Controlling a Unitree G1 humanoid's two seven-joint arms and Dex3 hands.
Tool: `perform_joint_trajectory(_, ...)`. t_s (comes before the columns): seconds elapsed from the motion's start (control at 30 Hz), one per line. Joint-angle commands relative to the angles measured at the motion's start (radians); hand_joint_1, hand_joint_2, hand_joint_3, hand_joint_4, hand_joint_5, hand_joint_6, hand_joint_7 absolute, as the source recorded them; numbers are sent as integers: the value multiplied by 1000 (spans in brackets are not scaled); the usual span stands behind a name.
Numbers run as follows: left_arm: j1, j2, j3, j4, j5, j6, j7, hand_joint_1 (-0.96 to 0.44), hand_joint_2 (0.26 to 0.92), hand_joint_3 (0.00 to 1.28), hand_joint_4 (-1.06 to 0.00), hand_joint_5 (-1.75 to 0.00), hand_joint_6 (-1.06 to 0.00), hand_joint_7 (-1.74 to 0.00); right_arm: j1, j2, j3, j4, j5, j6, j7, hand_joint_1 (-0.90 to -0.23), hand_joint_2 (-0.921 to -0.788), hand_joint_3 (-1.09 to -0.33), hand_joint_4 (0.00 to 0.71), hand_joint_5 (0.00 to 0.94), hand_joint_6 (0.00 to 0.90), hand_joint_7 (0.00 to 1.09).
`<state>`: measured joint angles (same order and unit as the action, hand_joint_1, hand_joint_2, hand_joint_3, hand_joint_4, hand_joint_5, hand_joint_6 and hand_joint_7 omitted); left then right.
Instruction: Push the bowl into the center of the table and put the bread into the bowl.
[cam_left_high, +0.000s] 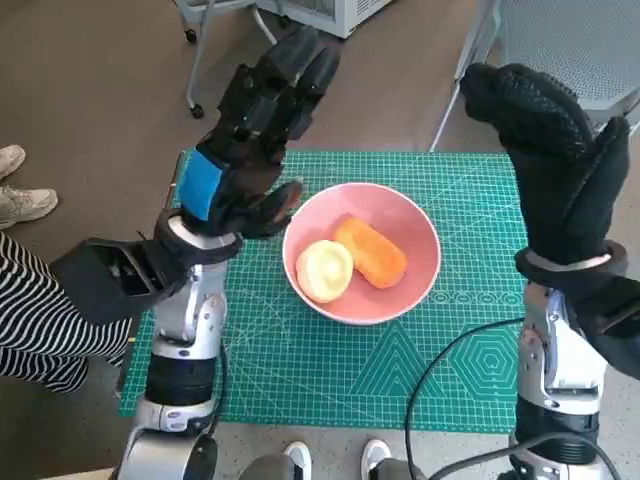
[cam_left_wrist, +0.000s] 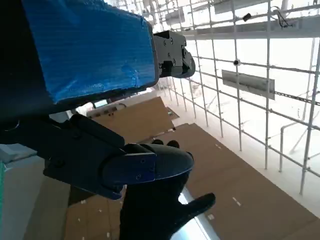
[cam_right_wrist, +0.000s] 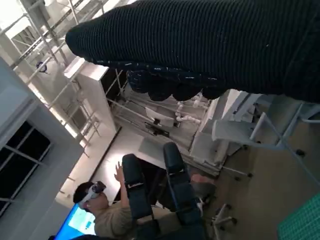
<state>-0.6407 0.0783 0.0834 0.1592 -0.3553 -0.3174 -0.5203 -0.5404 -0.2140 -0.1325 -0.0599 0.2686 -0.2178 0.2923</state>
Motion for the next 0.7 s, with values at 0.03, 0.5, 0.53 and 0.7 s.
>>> perform_joint_trajectory(0.03, 16, 12, -6, -15, -8, 2, -19, -753, 921, 469, -107, -12, 1, -434, 25, 9, 9, 15, -21, -8, -6, -684, -921, -638, 172, 3, 12, 589)
perform_joint_trajectory(0.5, 21, 33, 7, 20, -4, -34, -56, -764, 921, 460, -97, -7, 1, -422, 26, 28, 16, 91, -43, -81, -4, -681, -921, -679, 166, 0, 0, 604)
perform_joint_trajectory(0.53, 22, 33, 10, 30, -6, -43, -60, -766, 921, 461, -95, -7, 1, -414, 27, 31, 16, 98, -45, -88, -4, -681, -921, -681, 165, 0, 0, 606)
perform_joint_trajectory(0.7, 25, 30, 24, 73, -21, -79, -77, -769, 921, 460, -90, -4, 1, -369, 31, 38, 15, 128, -48, -121, -3, -675, -921, -685, 164, 0, 0, 614)
